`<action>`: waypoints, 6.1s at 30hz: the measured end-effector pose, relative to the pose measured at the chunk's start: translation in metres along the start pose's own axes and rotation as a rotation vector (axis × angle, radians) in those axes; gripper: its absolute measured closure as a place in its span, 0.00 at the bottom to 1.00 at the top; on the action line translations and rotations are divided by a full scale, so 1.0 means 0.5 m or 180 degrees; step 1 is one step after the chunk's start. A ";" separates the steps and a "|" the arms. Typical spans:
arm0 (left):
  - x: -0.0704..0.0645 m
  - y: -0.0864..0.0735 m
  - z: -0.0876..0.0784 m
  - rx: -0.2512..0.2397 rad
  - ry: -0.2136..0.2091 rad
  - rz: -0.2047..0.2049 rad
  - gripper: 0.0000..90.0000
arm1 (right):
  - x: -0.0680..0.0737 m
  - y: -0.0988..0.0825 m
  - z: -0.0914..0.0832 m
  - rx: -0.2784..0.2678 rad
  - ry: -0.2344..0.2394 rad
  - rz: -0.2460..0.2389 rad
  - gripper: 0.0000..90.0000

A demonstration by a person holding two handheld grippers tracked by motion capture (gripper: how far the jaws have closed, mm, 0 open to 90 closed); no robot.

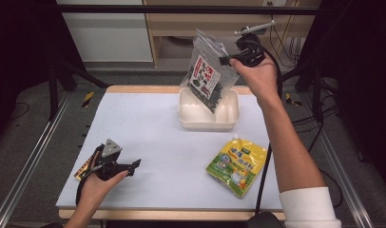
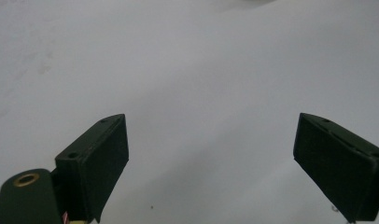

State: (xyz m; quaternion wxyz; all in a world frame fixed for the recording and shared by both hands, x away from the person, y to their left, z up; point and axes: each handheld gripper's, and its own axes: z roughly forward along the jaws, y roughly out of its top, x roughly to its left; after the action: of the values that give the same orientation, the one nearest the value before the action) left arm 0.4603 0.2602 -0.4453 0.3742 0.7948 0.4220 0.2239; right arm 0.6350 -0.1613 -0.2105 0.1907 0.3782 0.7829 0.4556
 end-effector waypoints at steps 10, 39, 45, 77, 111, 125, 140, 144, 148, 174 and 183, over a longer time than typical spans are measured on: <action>0.000 -0.001 0.001 0.0007 -0.0009 -0.0013 0.11 | -0.016 -0.040 0.046 0.0046 0.0094 0.0162 0.98; -0.009 0.000 0.005 0.0047 -0.0030 0.0059 0.11 | -0.028 -0.095 0.106 0.0230 0.0112 0.0309 0.89; -0.008 -0.001 0.006 0.0038 -0.0028 0.0048 0.11 | -0.027 -0.096 0.103 0.0218 0.0100 0.0270 0.79; -0.004 -0.002 0.006 0.0071 0.0008 0.0079 0.11 | 0.030 -0.131 -0.061 -0.0332 -0.0140 -0.0029 0.19; -0.007 -0.003 0.008 0.0098 0.0009 0.0117 0.11 | 0.082 -0.409 -0.097 -0.0442 -0.0815 0.0191 0.33; -0.004 0.000 0.004 0.0047 0.0012 0.0099 0.11 | 0.035 -0.516 -0.092 -0.0348 -0.0885 0.0374 0.49; -0.008 0.000 0.007 0.0071 0.0010 0.0112 0.11 | -0.014 -0.575 -0.094 0.0123 -0.1164 0.0656 0.30; -0.009 0.000 0.008 0.0070 0.0015 0.0113 0.11 | -0.016 -0.591 -0.099 0.0199 -0.1150 0.0764 0.33; -0.009 -0.001 0.009 0.0090 0.0012 0.0122 0.11 | -0.021 -0.613 -0.097 0.0316 -0.1119 0.0866 0.35; -0.013 0.000 0.011 0.0096 0.0007 0.0154 0.11 | -0.028 -0.644 -0.068 0.0666 -0.0857 0.1005 0.43; -0.012 0.000 0.010 0.0098 0.0009 0.0158 0.12 | -0.018 -0.630 -0.077 0.0541 -0.0824 0.1000 0.51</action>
State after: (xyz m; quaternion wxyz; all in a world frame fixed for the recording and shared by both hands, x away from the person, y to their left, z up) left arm 0.4606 0.2529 -0.4487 0.3557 0.8104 0.4061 0.2277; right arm 0.4844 -0.2841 -0.4614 0.1837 0.5656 0.7190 0.3597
